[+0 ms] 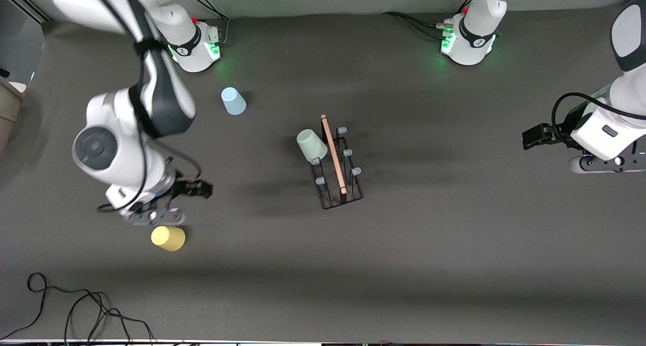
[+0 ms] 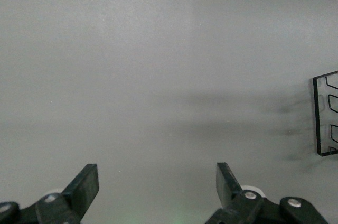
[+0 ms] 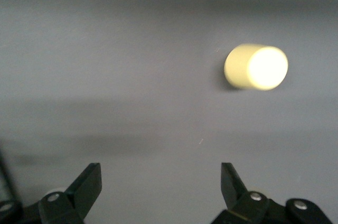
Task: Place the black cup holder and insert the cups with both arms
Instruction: 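Move the right gripper to the yellow cup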
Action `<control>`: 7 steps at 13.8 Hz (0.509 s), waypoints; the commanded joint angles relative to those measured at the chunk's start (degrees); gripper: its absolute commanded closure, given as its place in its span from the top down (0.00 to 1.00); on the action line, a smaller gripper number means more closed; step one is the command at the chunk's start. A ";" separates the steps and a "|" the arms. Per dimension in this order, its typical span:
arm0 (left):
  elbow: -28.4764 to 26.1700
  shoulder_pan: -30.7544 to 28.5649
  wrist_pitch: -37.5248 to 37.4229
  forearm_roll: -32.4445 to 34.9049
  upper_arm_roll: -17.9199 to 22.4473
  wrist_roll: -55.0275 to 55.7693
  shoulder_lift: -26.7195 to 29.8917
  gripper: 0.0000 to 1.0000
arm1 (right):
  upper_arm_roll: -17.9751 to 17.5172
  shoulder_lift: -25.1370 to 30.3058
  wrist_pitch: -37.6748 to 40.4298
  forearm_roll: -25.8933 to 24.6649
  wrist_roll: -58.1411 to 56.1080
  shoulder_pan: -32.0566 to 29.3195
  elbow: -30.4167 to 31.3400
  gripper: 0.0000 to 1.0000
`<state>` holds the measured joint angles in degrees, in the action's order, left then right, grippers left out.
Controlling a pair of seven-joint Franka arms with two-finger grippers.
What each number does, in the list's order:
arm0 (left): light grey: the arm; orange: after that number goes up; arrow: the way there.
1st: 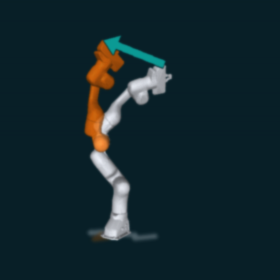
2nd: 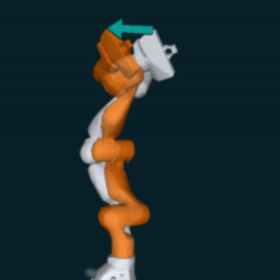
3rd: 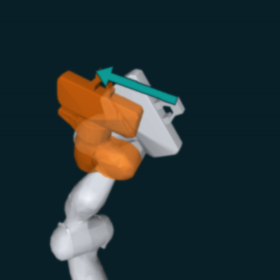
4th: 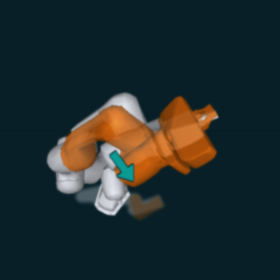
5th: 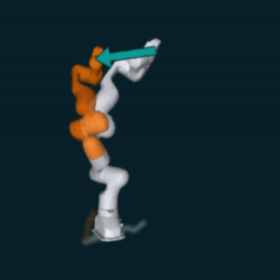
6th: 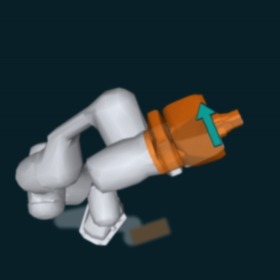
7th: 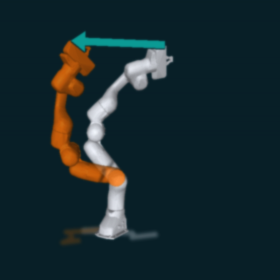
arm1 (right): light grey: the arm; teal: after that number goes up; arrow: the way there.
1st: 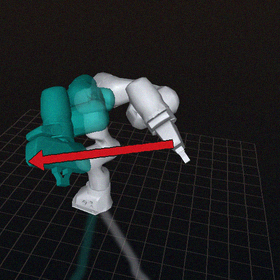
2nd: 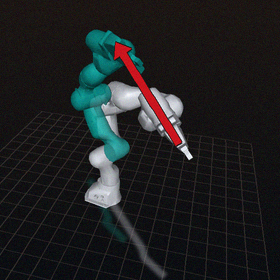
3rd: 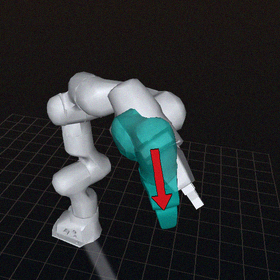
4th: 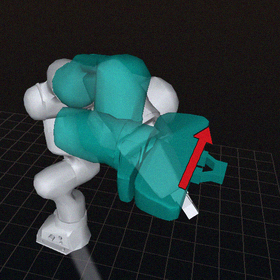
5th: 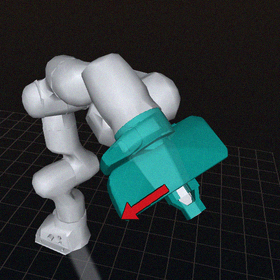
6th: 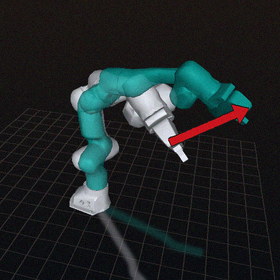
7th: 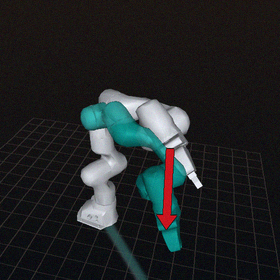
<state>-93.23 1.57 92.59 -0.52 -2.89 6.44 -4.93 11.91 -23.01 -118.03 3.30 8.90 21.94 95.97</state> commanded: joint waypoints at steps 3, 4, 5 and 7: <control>-0.73 -0.26 -0.31 -0.01 -0.27 -0.38 1.24 0.99 | -0.31 -0.19 -8.00 -0.40 -9.66 -6.97 4.76 1.00; -0.73 -0.26 -0.31 -0.01 -0.27 -0.38 1.24 0.99 | -0.31 -0.54 -9.14 -0.40 -12.30 -8.82 4.76 1.00; -0.73 -0.26 -0.31 -0.01 -0.36 -0.38 1.24 0.99 | -0.31 -1.59 -10.19 -0.31 -15.02 -10.14 4.58 1.00; -0.73 -0.26 -0.31 -0.01 -0.36 -0.38 1.24 0.99 | -0.40 -3.43 -12.48 -0.22 -18.73 -12.26 3.19 1.00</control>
<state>-93.23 1.57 92.59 -0.52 -2.97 6.44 -4.93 12.09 -24.64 -128.25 3.28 -6.30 11.13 100.42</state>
